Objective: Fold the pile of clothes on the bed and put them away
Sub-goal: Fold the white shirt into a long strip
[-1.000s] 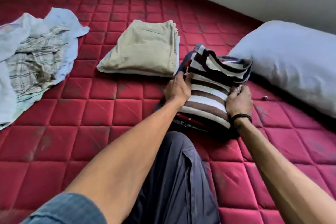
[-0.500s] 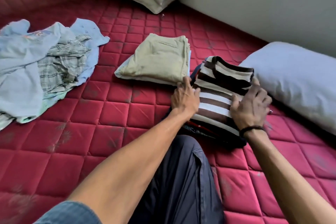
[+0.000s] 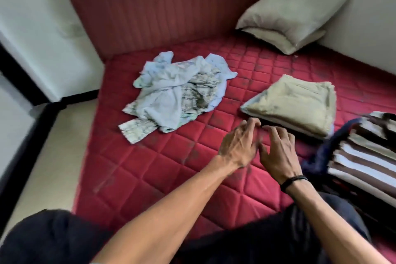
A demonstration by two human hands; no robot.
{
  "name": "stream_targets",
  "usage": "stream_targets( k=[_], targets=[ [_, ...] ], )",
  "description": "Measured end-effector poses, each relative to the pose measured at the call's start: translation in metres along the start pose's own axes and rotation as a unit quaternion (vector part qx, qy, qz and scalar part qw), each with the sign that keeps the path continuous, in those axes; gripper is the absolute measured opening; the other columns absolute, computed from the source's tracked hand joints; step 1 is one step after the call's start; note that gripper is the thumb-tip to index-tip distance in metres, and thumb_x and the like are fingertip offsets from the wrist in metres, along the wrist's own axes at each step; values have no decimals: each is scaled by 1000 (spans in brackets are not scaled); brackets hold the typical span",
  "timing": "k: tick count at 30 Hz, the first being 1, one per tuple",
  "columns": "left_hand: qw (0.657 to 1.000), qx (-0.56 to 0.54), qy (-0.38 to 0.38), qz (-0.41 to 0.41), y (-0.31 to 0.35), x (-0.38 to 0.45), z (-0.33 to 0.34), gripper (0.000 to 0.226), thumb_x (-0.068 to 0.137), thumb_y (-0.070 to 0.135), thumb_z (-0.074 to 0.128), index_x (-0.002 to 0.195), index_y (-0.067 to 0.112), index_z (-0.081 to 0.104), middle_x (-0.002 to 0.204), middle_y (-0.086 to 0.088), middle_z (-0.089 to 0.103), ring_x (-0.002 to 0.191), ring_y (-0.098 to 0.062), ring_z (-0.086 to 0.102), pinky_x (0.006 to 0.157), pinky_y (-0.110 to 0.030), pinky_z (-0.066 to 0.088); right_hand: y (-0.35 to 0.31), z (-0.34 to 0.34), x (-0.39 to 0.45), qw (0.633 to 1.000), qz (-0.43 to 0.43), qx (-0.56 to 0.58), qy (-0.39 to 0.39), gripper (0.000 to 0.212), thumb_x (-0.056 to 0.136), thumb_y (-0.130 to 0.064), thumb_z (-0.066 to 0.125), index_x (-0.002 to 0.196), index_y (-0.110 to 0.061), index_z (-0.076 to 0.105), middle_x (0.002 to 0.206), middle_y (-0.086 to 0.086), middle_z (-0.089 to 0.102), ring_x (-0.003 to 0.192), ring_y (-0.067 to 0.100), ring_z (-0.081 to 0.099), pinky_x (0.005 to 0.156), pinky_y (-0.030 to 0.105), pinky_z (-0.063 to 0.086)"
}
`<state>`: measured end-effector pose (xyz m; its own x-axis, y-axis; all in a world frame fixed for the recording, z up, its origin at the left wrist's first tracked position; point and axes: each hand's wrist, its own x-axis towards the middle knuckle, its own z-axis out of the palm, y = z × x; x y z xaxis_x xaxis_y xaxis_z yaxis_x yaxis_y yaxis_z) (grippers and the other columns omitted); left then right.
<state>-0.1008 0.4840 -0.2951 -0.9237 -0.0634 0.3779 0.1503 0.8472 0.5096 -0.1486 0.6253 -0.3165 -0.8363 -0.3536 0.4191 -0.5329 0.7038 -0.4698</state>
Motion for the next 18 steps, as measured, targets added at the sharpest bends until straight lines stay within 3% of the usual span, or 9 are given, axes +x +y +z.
stream_targets(
  k=[6,10,13,16,18],
  targets=[
    [992,46,-5,-114,-93,-65,-75,39,99,25,60,135,26,43,117,-10,69,106,-33,66,84,-41,50,-89,86,-10,982,-73,56,-164,55,87,-18,73,137,-15,51,123,14,62,110,40,58,96,47,44],
    [976,80,-3,-204,-166,-108,-87,39,98,31,62,132,31,44,111,-2,68,109,-26,64,94,-40,50,-117,130,-15,946,-67,56,-313,73,87,-27,66,153,-17,35,133,11,59,124,34,54,107,40,40],
    [968,113,5,-226,-206,-127,-77,37,93,34,68,124,35,49,104,4,62,104,-22,60,99,-39,48,-121,150,-10,946,-70,19,-317,80,89,-26,66,158,-19,27,154,7,43,142,31,39,120,35,28],
    [958,154,57,-237,-226,-123,-62,31,90,46,69,116,41,52,102,9,58,99,-21,59,83,-40,50,-124,169,7,939,-73,38,-333,96,85,-21,76,163,-20,19,166,4,29,154,25,24,127,30,14],
    [948,185,107,-237,-236,-113,-55,26,92,53,64,115,43,55,110,11,55,103,-17,55,84,-38,46,-130,180,25,936,-71,48,-340,103,81,-24,80,163,-22,18,166,2,29,155,21,22,127,28,12]
  ],
)
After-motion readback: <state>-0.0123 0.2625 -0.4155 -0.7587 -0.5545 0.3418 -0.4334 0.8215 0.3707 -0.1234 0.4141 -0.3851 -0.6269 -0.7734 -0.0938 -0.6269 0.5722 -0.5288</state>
